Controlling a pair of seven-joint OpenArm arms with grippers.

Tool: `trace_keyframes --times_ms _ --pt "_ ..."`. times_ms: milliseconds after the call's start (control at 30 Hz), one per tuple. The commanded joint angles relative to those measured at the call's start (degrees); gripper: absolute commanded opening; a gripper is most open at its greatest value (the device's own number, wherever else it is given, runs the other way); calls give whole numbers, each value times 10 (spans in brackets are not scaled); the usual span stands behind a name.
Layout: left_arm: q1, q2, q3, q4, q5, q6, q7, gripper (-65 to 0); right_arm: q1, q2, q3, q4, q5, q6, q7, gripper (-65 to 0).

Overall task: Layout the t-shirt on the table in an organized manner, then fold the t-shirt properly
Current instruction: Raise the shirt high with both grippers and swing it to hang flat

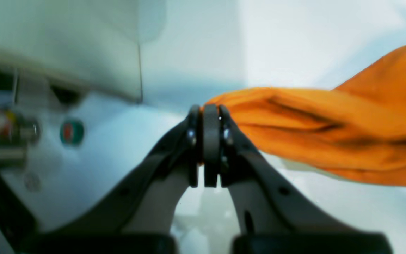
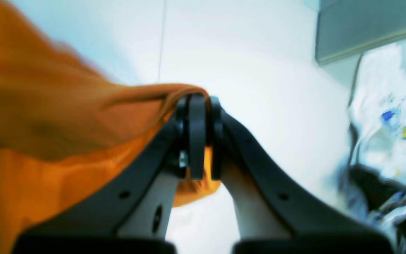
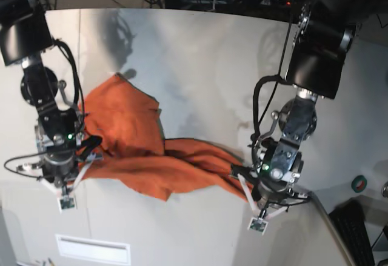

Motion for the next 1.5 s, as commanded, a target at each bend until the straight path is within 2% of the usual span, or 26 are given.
trace_keyframes --times_ms 0,133,233,433,600,800,900,1067,1200,1267,1367,1467 --pt "-37 -3 10 -16 6 3 -11 -650 30 15 5 -3 -11 -5 21 -650" --pt "-116 22 32 -94 8 3 -33 -650 92 40 5 -44 -11 -5 62 -650" --pt "-164 31 35 -133 9 3 -60 -650 138 42 5 -73 -11 -5 70 -650" --pt "-265 64 32 -191 4 3 -64 -650 224 55 2 -118 -11 -5 115 -650" --pt "-331 72 37 -195 4 3 -65 -650 292 61 2 -124 -11 -5 123 -650" --pt "-410 86 37 -194 4 3 -64 -650 373 94 2 -121 -11 -5 152 -650" --pt "-420 91 37 -180 8 3 -63 -650 386 97 2 -110 -11 -5 152 -650" --pt "-357 83 39 -120 9 3 -60 -650 329 96 4 -73 -11 -5 125 -650" --pt "-252 57 39 -45 10 3 -58 -650 237 93 5 -54 -11 -5 123 -650" --pt "-201 41 39 -4 10 3 -35 -650 192 91 6 -51 -11 -5 124 -650" --pt "-114 21 39 54 10 3 -9 -650 121 73 6 -50 -11 -5 125 -650" --pt "-13 -1 33 112 10 3 -5 -650 48 55 7 -51 -11 -6 126 -650"
